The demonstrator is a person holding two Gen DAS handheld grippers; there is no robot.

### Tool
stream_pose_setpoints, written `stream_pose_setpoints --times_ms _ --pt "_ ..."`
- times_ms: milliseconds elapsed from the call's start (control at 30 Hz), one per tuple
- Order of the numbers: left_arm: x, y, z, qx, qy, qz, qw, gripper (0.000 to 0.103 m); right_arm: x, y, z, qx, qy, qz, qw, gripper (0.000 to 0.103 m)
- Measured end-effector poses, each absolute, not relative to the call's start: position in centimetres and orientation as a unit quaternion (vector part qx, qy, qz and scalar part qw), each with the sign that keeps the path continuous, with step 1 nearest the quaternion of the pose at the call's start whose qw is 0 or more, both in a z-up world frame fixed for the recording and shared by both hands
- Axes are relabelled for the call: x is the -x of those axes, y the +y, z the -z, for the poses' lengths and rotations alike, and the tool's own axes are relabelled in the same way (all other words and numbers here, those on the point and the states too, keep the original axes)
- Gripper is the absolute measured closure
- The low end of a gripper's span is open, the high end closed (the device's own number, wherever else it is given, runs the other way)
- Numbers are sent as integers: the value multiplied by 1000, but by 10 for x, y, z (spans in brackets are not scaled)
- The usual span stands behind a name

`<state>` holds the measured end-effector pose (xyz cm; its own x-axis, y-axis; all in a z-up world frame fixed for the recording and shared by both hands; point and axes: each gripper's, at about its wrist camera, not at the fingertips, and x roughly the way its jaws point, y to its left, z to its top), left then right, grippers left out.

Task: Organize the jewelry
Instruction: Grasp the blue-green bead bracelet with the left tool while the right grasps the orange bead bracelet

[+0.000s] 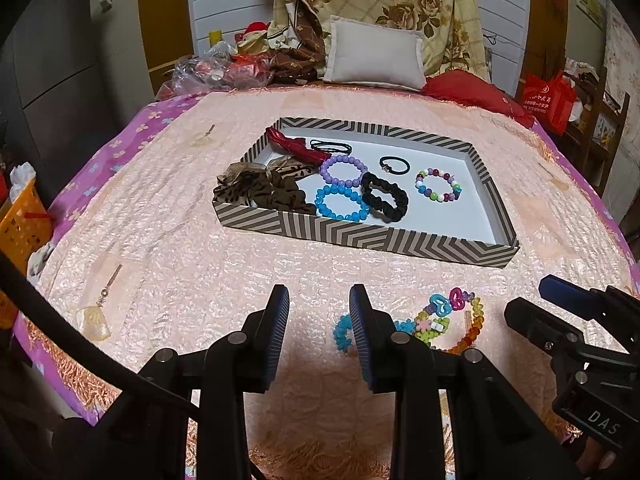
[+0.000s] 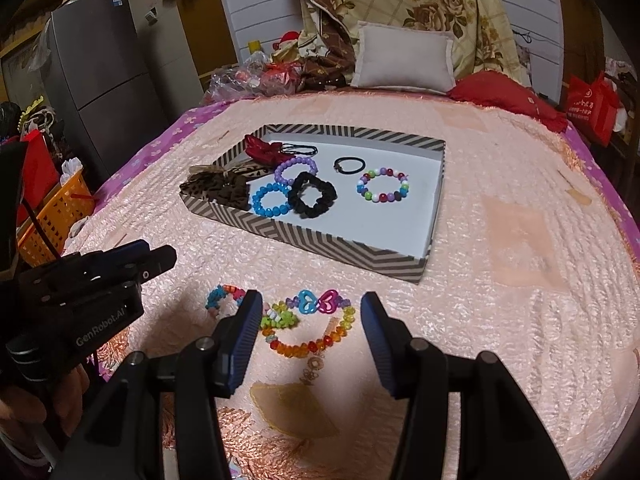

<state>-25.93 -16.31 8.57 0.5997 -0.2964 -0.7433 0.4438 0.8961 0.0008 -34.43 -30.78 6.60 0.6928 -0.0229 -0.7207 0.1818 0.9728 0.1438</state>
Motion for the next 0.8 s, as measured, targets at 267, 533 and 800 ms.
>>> stream_pose_setpoints --times_ms 267,533,800 --pt "254 -160 -80 -89 407 207 885 75 343 -313 -54 -102 404 59 907 50" --pt "234 -134 -66 -59 443 191 874 75 340 -317 -28 -89 435 55 894 50" --pt "222 -136 -43 -14 503 235 832 75 327 -323 -12 -92 450 62 886 50"
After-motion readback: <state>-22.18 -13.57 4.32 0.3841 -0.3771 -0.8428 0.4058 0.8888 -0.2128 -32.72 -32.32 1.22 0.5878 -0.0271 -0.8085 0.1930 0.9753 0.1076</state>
